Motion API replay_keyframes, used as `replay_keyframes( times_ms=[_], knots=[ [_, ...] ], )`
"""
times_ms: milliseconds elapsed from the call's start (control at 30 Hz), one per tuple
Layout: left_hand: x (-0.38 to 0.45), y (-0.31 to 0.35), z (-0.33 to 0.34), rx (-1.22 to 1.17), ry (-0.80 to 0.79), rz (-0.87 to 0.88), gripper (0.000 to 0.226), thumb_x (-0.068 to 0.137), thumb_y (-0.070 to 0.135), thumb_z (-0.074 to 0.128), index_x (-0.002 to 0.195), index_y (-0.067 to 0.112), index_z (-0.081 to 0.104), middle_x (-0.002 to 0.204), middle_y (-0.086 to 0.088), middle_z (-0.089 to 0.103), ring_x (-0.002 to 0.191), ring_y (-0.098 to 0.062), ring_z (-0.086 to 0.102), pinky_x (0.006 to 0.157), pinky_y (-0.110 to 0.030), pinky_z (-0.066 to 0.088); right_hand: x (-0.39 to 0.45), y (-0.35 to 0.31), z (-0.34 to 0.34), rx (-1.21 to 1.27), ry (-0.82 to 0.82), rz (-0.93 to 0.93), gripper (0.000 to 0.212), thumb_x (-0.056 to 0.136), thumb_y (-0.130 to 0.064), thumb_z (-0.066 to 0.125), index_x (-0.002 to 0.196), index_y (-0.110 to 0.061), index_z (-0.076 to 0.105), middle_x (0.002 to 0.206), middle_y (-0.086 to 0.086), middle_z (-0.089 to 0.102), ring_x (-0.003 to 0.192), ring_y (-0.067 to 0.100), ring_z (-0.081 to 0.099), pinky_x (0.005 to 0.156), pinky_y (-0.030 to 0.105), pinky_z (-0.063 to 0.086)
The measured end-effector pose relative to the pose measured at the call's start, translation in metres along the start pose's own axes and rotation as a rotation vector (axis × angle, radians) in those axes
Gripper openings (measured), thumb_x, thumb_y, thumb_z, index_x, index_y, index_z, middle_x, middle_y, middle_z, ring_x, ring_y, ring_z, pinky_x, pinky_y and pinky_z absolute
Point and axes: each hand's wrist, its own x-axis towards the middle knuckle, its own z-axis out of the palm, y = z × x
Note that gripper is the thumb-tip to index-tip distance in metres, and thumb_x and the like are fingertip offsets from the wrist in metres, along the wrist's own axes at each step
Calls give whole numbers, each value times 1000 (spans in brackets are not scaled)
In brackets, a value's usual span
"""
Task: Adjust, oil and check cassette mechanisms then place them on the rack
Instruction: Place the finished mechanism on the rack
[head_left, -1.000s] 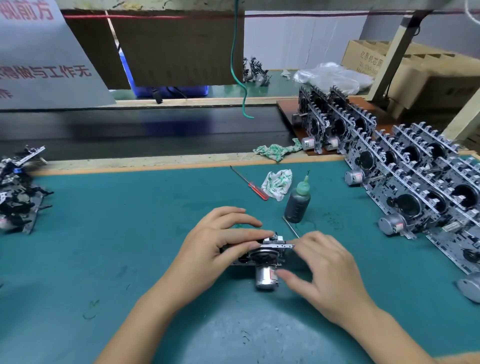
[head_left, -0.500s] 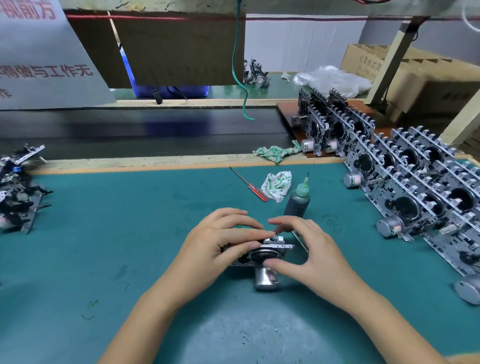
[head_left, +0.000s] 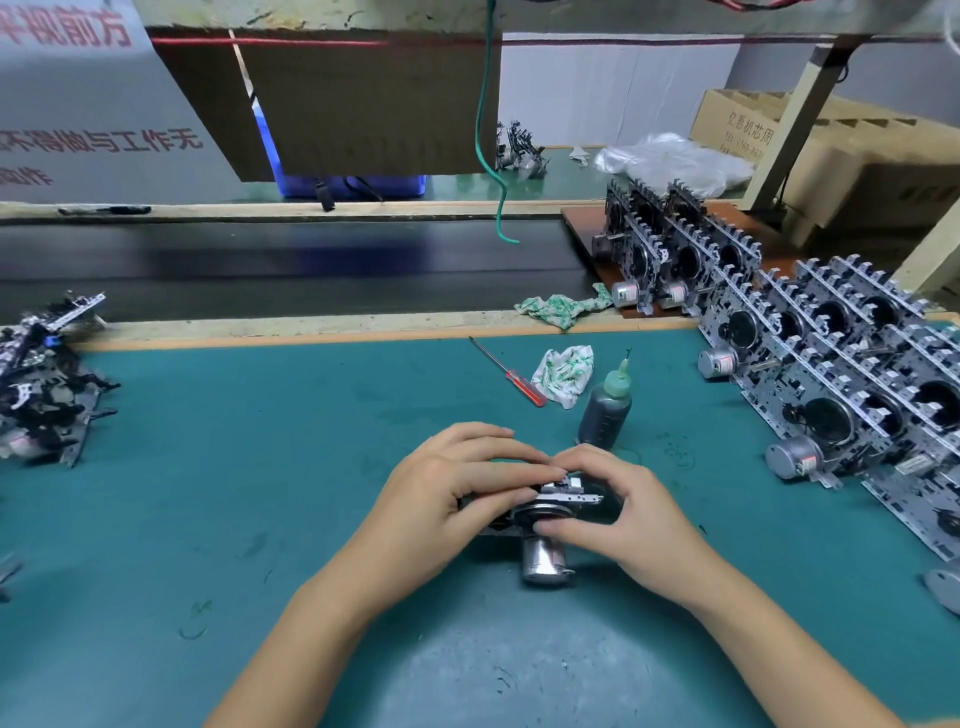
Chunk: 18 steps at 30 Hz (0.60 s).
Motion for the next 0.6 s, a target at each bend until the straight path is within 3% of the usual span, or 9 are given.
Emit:
replay_keyframes(
  times_ms=[67,133,233,333,433,600],
  knots=[
    [-2,-1,1,-7,11,-15,26,90,34,56,112,38,69,119,29,60,118,1,46,100,-19,36,-1,-1,1,-20,-8,-2,27,71,-16,82,92,-21,67,91,-12,65,96,11,59,87,24,42],
    [-4,-2,0,-29,13,-26,28,89,33,56,113,44,66,121,30,58,120,0,46,101,-17,35,-3,-3,1,-122,1,-15,29,71,-28,82,96,-25,68,97,-16,64,103,9,57,91,25,42],
    [0,-1,0,-21,4,-21,25,89,37,57,112,44,66,119,30,59,119,2,47,101,-16,35,-11,-4,-6,-592,157,-105,43,72,-61,64,104,-32,68,102,-22,64,102,0,52,88,22,41],
    [2,-1,0,-2,11,-15,26,89,35,56,111,44,67,118,29,60,116,2,49,99,-16,36,-22,1,-6,-864,272,-266,44,75,-60,56,77,-19,71,81,-13,67,84,15,59,76,25,41],
    [1,-2,1,-3,26,5,25,89,38,57,111,47,66,119,28,59,113,1,51,96,-14,37,-29,11,-1,-949,245,-298,47,78,-58,53,61,-16,65,69,-10,63,72,19,61,69,27,42],
    [1,0,1,0,23,1,27,90,43,54,115,50,61,118,28,59,111,2,52,95,-14,37,-25,8,-9,-866,275,-251,43,79,-56,52,85,-19,74,82,-13,68,78,16,59,71,27,44]
  ],
)
